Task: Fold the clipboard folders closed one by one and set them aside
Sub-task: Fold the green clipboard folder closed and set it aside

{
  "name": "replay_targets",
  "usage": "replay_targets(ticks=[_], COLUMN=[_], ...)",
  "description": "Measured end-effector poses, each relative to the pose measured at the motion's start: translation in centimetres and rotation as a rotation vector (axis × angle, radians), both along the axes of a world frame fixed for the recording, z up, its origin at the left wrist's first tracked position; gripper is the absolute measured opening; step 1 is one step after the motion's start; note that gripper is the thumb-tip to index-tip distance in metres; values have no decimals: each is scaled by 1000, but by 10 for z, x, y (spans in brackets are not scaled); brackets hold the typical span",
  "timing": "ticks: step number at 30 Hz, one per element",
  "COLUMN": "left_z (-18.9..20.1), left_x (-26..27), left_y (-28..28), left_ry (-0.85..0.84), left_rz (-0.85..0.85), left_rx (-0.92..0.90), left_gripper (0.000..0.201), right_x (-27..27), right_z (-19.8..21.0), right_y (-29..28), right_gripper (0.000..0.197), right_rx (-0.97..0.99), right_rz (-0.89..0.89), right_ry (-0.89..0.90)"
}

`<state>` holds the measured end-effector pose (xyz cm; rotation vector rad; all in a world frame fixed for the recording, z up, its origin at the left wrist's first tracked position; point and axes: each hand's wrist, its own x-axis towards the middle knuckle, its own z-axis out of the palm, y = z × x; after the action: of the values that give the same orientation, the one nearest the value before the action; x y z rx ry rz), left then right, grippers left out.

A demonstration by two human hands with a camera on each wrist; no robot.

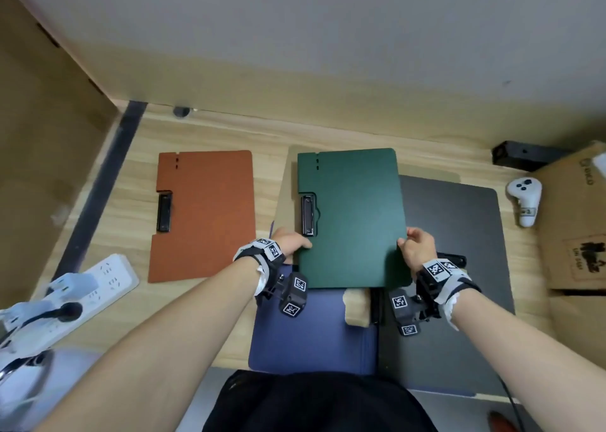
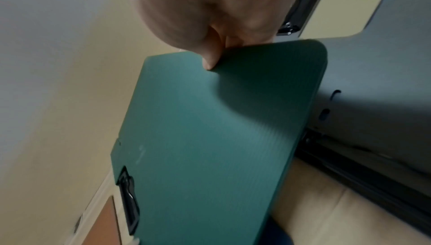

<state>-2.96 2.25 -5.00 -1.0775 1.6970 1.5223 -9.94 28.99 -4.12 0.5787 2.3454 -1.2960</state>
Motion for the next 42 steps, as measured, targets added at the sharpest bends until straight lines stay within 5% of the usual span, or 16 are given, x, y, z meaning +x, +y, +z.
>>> replay_targets(ticks=[6, 22, 26, 32, 37, 40, 42], left_z=[17, 1, -5, -21, -22, -26, -26], left_x=[11, 97, 106, 106, 96, 87, 79], left_y=[-56, -226, -241, -244, -245, -240, -233], left_ry=[129, 99, 58, 87, 46, 83, 121], left_rz=[-101, -48, -156, -53, -190, -219, -228], left_rx=[-78, -678, -835, -757, -817, -817, -830], left_gripper=[60, 58, 56, 68, 71, 71, 71], right_x=[-1, 57, 62, 70, 75, 76, 79], right_z=[2, -31, -27, -25, -26, -19, -16], right_y=[-57, -261, -278, -282, -276, -268, -261], right_gripper=[33, 39, 31, 17, 41, 14, 18], right_rx=[2, 41, 70, 204, 206, 209, 207], right_rz=[55, 389, 459, 606, 614, 572, 554], right_ry=[81, -24, -18, 8, 26, 4, -10])
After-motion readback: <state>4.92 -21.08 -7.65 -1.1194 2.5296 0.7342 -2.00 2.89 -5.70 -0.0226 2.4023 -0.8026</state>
